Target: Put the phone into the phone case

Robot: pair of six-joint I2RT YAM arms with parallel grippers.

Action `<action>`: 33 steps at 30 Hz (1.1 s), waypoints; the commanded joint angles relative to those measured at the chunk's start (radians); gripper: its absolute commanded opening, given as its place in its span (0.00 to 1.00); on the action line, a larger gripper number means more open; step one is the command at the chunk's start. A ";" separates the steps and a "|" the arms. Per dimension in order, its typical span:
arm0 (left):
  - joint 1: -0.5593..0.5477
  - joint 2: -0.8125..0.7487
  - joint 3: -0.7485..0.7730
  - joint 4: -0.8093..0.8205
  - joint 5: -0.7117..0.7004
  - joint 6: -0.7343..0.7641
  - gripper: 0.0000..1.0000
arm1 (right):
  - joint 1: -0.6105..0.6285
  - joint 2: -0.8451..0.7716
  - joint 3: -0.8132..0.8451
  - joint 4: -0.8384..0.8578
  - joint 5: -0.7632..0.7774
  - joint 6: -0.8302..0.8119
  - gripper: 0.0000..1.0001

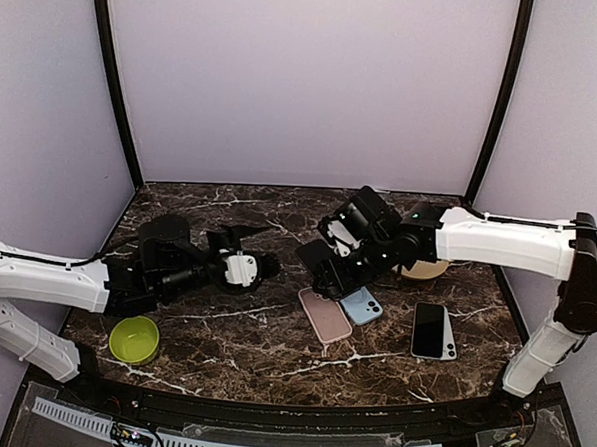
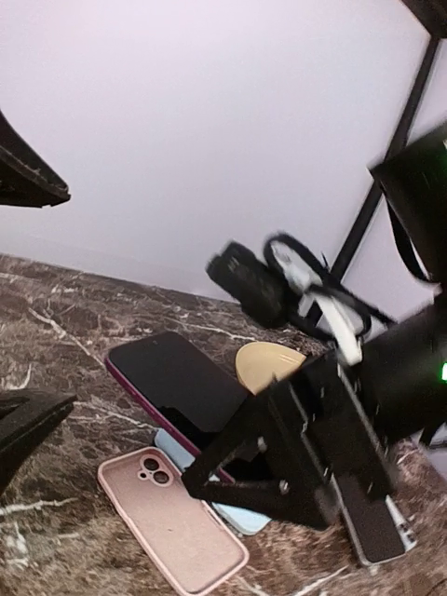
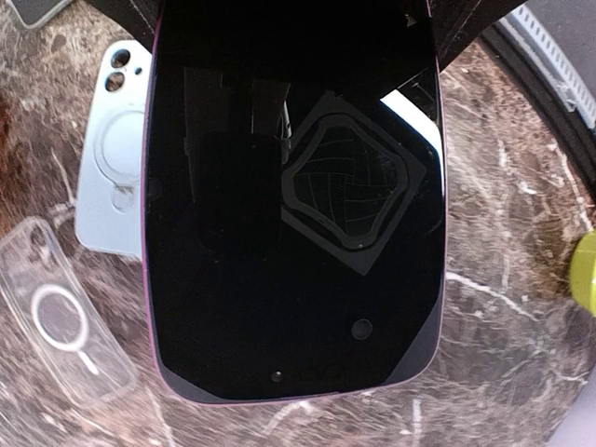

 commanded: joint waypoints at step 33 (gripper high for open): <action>0.267 0.111 0.340 -0.162 0.668 -1.527 0.27 | 0.210 -0.230 -0.307 0.796 0.362 -0.297 0.22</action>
